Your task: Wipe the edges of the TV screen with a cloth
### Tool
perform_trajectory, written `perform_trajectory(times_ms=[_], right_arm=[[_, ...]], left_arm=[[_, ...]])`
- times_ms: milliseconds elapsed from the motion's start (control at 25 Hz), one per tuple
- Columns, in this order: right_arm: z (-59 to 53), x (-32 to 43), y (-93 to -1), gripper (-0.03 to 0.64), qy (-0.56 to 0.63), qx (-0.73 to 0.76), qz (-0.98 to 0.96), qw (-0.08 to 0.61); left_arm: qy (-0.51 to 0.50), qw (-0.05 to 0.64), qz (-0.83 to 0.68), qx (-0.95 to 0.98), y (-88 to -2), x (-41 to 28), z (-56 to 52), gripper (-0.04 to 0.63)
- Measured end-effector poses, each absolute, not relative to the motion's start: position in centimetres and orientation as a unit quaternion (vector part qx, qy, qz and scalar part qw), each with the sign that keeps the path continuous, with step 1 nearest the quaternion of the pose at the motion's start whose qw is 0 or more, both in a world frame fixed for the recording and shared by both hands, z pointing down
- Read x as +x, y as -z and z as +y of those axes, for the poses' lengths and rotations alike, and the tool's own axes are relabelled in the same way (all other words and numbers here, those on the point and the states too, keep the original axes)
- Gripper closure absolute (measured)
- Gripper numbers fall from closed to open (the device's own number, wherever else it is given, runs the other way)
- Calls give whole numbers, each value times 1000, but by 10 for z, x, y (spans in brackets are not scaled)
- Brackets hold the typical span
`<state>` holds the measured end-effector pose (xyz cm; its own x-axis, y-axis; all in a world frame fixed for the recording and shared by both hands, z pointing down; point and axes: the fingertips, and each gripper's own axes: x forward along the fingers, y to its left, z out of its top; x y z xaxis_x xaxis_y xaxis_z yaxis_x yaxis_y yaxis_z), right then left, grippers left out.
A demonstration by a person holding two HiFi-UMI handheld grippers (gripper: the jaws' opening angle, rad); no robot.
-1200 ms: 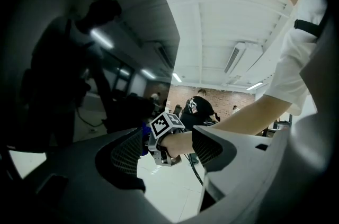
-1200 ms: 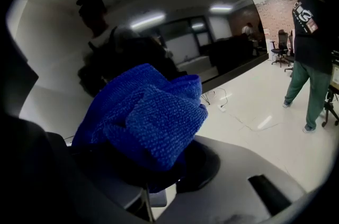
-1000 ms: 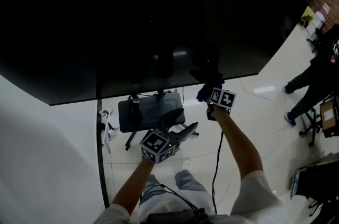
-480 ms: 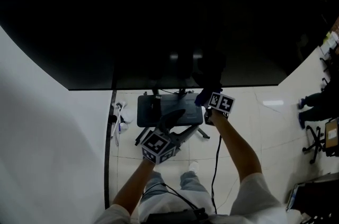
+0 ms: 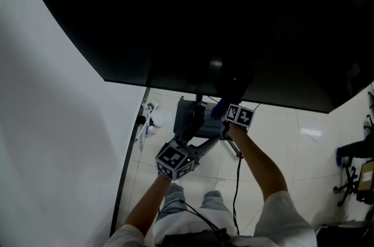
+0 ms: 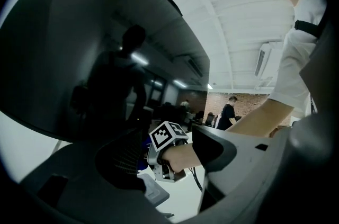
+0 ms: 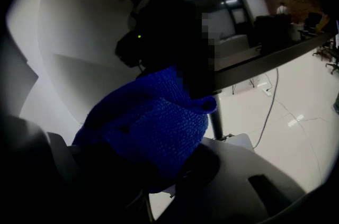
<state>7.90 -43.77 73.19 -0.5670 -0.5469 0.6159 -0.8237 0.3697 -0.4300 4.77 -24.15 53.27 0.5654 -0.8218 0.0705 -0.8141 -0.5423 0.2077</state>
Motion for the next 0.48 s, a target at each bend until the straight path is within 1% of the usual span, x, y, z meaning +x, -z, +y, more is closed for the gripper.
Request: perform_trajectory(times_ms=[160, 360, 480], right_arm=[[-415, 12, -729, 536, -367, 384, -825, 196], [-389, -91, -730, 535, -361, 326, -848, 212], [-379, -138, -732, 537, -358, 305, -856, 214]], left_arm=[[22, 111, -500, 858, -535, 10, -223, 313], [30, 113, -562, 819, -547, -65, -199, 313], [30, 114, -587, 801, -551, -103, -184, 313]])
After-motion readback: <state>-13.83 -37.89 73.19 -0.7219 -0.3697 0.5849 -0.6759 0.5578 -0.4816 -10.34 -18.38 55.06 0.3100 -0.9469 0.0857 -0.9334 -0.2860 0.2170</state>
